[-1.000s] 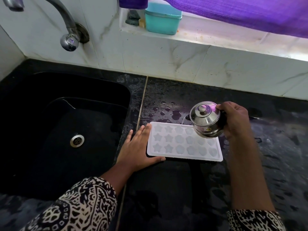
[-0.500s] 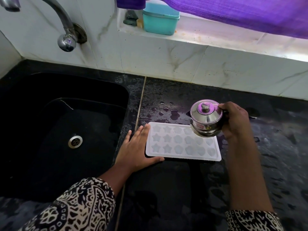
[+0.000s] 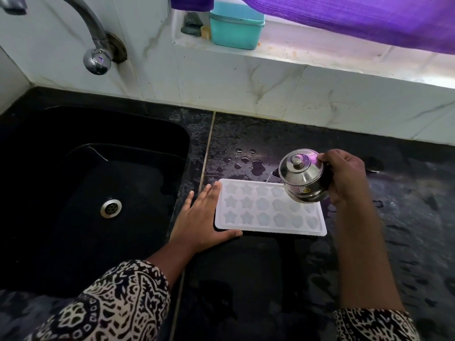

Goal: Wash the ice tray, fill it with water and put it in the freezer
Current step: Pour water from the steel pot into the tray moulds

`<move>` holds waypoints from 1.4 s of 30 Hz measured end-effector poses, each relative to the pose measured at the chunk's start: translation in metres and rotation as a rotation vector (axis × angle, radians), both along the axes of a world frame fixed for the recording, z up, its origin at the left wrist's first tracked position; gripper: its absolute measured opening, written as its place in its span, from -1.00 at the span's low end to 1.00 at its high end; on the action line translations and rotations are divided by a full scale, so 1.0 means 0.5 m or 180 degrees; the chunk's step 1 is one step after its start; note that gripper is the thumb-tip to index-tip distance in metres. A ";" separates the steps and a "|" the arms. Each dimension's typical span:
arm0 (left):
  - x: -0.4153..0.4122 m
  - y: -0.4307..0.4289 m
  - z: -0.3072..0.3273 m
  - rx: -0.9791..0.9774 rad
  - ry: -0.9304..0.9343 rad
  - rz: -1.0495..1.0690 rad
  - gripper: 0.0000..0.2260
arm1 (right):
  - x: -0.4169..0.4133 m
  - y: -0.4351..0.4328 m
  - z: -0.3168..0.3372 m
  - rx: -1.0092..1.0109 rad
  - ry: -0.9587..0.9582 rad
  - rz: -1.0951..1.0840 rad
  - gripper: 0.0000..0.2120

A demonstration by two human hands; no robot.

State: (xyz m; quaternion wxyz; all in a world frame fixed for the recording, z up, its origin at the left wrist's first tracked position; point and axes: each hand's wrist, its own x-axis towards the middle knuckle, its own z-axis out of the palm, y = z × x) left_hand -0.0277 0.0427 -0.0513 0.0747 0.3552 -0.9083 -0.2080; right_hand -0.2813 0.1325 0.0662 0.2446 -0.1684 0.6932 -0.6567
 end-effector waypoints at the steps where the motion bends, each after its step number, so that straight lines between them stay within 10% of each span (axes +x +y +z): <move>1: 0.000 0.000 0.000 0.0001 0.0000 0.0001 0.07 | 0.000 0.000 0.002 -0.0010 -0.0017 -0.0007 -0.79; 9: 0.000 0.001 0.001 0.0008 -0.0016 0.0005 0.07 | -0.010 0.006 0.010 -0.0551 -0.0742 -0.0372 -0.79; 42: -0.001 -0.005 -0.009 -0.0002 -0.0027 -0.0026 0.11 | -0.041 0.056 0.006 0.0265 0.0149 -0.0323 -0.83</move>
